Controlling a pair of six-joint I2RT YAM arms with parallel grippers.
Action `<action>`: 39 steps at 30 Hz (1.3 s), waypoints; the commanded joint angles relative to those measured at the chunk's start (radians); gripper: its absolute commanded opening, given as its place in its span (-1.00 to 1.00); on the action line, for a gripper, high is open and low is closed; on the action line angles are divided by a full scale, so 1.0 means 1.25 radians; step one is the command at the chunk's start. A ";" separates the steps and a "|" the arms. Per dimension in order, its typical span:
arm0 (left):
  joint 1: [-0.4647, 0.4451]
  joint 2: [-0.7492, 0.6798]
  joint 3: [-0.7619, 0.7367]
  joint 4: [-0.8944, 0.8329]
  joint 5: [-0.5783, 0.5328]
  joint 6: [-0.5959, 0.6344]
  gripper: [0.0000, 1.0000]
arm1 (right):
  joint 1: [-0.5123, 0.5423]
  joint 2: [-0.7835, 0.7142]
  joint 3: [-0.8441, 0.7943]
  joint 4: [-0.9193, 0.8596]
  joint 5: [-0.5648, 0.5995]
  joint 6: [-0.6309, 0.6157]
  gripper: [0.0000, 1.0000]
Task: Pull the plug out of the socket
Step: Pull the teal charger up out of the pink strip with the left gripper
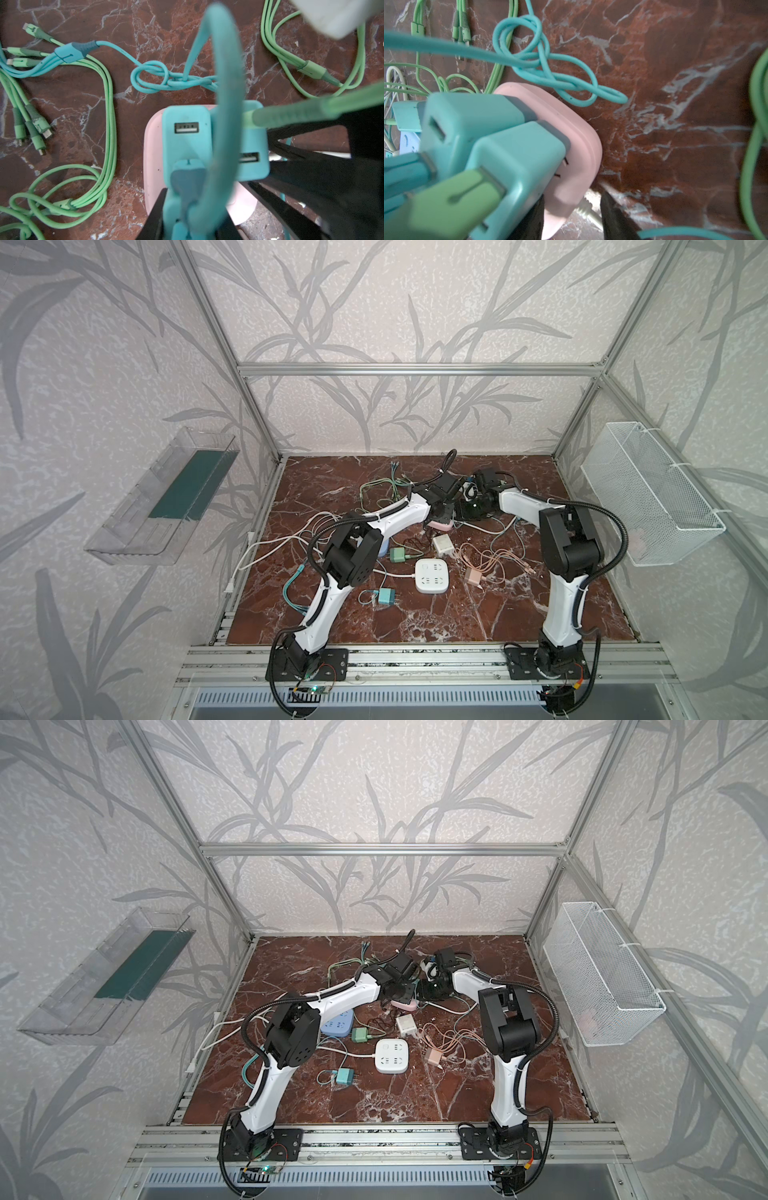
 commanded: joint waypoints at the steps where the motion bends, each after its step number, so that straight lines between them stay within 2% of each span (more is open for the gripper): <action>1: -0.034 -0.015 0.047 0.059 0.049 0.017 -0.77 | 0.007 0.038 -0.001 -0.053 0.068 -0.002 -0.09; 11: -0.037 0.036 0.123 0.017 0.099 -0.004 -0.77 | 0.018 0.050 0.005 -0.060 0.069 -0.007 -0.08; 19: -0.036 0.027 0.123 0.013 0.066 -0.015 -0.77 | 0.019 0.043 -0.013 -0.070 0.083 -0.024 -0.08; 25: -0.038 -0.006 0.115 0.039 0.033 -0.002 -0.77 | 0.019 0.045 -0.017 -0.075 0.100 -0.021 -0.08; 39: -0.008 -0.063 0.037 0.091 0.079 -0.055 -0.76 | 0.018 0.055 -0.023 -0.076 0.111 -0.019 -0.09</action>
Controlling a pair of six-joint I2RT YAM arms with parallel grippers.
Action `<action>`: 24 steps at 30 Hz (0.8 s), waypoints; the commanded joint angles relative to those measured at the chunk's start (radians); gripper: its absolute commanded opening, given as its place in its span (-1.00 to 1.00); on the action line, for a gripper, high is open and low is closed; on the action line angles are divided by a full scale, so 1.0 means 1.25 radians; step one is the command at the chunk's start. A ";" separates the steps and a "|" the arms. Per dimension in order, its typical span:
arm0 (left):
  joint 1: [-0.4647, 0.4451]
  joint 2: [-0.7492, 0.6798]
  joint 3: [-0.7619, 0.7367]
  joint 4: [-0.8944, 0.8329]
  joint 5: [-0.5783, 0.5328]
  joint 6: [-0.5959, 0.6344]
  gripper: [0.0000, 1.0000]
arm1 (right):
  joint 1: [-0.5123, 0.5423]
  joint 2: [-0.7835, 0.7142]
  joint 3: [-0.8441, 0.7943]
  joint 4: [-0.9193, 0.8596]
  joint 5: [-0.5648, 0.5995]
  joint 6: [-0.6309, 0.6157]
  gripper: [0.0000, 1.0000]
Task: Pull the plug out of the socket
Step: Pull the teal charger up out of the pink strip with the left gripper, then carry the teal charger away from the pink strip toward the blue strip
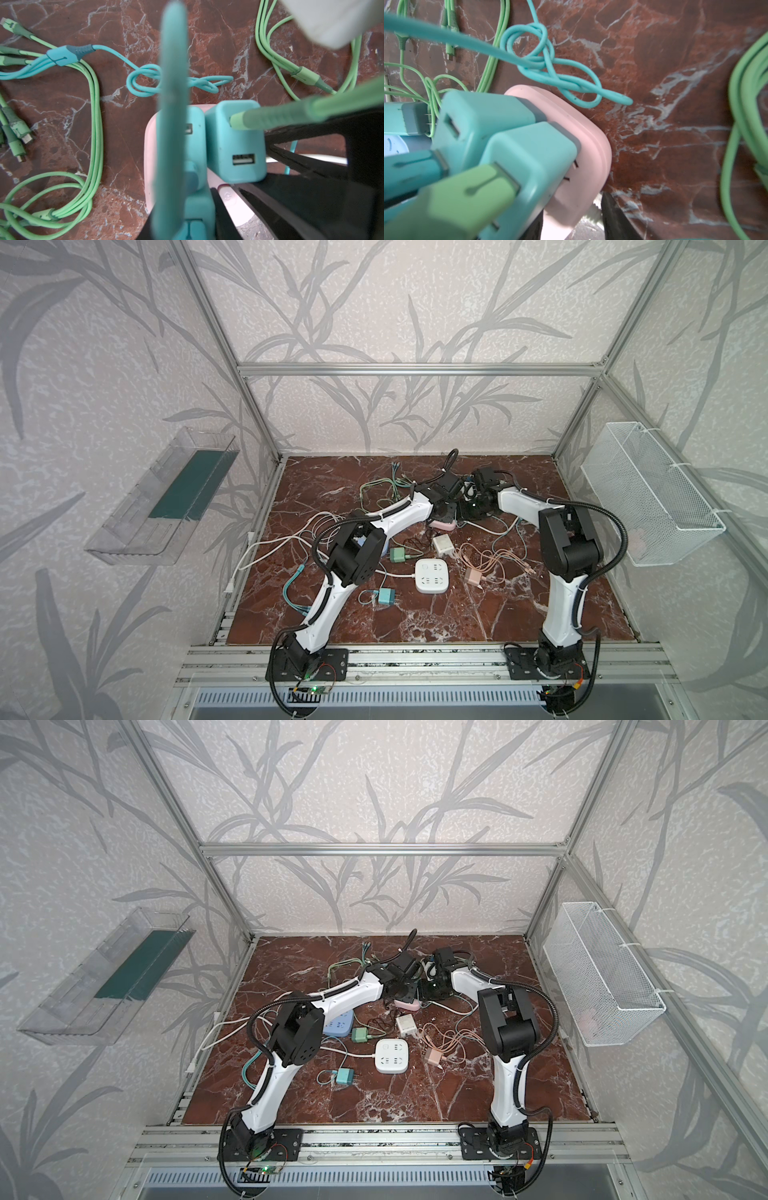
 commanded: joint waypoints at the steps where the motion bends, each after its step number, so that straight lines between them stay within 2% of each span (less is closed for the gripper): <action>1: -0.006 -0.098 -0.011 0.106 0.057 -0.025 -0.76 | 0.010 0.053 -0.035 -0.062 0.071 -0.011 -0.09; 12: 0.004 -0.118 -0.050 0.122 0.055 -0.031 -0.76 | 0.010 0.053 -0.035 -0.064 0.074 -0.009 -0.08; 16: -0.015 -0.108 -0.024 0.097 0.026 0.015 -0.76 | 0.010 0.055 -0.033 -0.067 0.074 -0.010 -0.08; 24: -0.013 -0.095 -0.021 0.065 0.027 0.010 -0.76 | 0.007 0.046 -0.034 -0.060 0.066 -0.005 -0.08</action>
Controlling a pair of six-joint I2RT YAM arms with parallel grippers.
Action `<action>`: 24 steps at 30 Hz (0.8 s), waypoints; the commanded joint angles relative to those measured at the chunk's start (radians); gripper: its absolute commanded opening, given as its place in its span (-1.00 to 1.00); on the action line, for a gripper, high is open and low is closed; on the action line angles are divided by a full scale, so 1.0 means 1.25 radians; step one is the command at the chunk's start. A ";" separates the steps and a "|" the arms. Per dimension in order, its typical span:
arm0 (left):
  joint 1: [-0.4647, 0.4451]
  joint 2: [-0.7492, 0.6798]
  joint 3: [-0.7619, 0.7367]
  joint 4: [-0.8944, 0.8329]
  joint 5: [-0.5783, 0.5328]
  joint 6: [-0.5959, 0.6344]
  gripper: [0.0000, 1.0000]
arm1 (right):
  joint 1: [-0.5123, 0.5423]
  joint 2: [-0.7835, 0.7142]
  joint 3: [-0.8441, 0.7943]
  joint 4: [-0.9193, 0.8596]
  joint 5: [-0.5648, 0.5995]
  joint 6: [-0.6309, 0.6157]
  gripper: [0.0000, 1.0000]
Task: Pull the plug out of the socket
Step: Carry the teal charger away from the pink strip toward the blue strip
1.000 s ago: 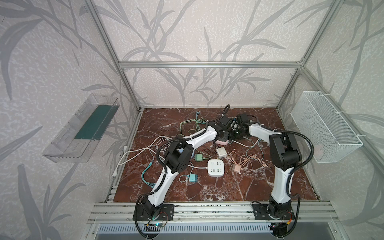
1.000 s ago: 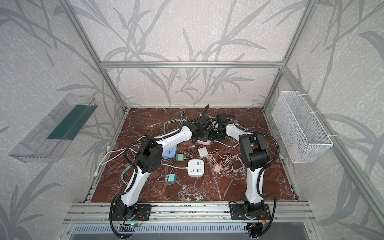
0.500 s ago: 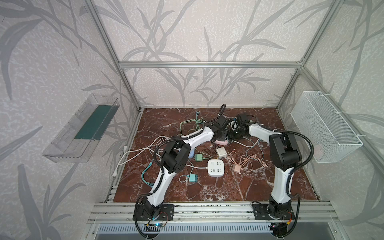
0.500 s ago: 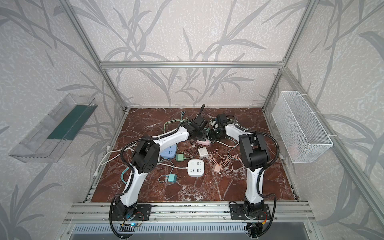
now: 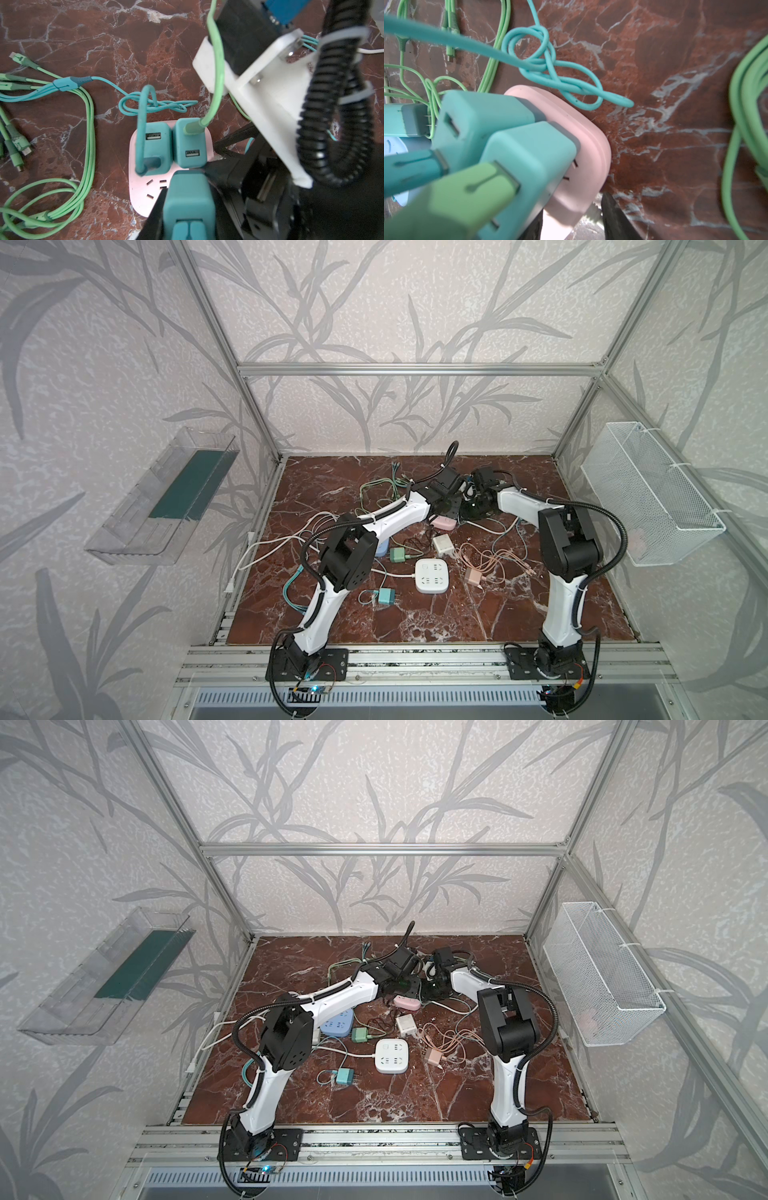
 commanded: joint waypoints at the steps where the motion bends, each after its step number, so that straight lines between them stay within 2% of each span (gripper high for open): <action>1: -0.002 -0.031 0.004 0.007 -0.004 0.013 -0.76 | 0.003 0.044 -0.037 -0.061 0.056 -0.005 -0.07; 10: 0.006 -0.088 -0.079 0.033 -0.004 -0.005 -0.75 | -0.004 0.023 -0.051 -0.030 0.023 -0.007 0.00; 14: 0.016 -0.126 -0.151 0.059 -0.001 -0.031 -0.74 | -0.005 0.017 -0.056 -0.023 0.019 -0.007 0.02; 24: 0.054 -0.213 -0.319 0.153 0.087 -0.096 -0.73 | -0.006 0.014 -0.063 -0.004 0.000 -0.003 0.05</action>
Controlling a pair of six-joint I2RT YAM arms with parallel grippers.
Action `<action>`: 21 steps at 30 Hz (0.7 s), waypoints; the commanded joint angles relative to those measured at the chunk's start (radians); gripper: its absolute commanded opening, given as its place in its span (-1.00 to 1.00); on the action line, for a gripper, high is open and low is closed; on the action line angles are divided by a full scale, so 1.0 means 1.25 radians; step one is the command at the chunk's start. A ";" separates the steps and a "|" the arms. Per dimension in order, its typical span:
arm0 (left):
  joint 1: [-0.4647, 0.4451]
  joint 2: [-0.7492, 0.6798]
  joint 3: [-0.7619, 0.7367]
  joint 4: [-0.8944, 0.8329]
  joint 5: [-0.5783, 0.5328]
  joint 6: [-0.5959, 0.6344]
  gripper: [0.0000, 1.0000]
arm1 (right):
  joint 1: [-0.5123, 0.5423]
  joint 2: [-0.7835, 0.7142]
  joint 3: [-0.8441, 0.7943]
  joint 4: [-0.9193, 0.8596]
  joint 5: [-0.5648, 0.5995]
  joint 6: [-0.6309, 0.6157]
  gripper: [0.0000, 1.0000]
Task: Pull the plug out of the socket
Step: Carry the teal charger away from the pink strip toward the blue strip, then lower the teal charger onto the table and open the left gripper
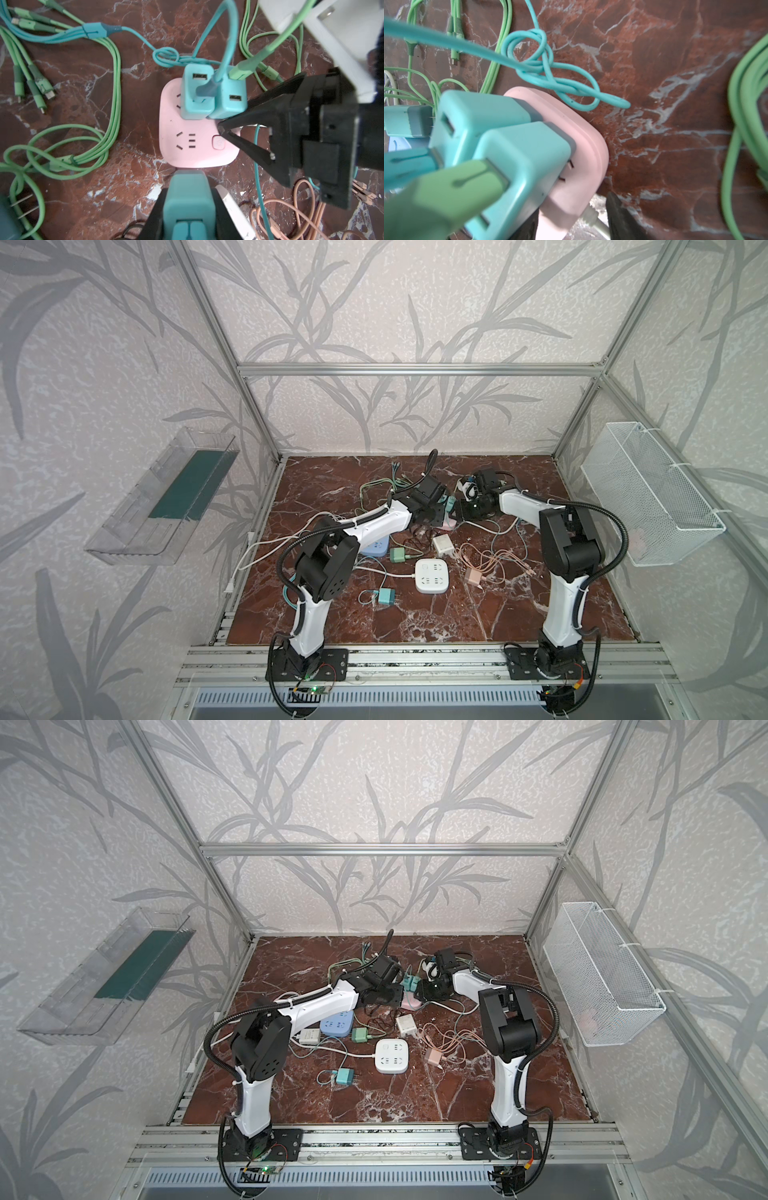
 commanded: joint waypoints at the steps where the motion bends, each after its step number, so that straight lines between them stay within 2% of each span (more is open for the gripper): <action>1: 0.015 -0.043 -0.034 0.055 0.049 -0.029 -0.73 | 0.005 0.021 -0.033 -0.047 0.025 -0.005 0.05; 7: 0.055 -0.051 -0.090 0.099 0.136 -0.069 -0.70 | 0.005 0.016 -0.034 -0.039 0.018 -0.004 0.06; 21: 0.084 -0.041 -0.166 0.163 0.240 -0.079 -0.66 | 0.005 0.013 -0.034 -0.042 0.024 -0.002 0.07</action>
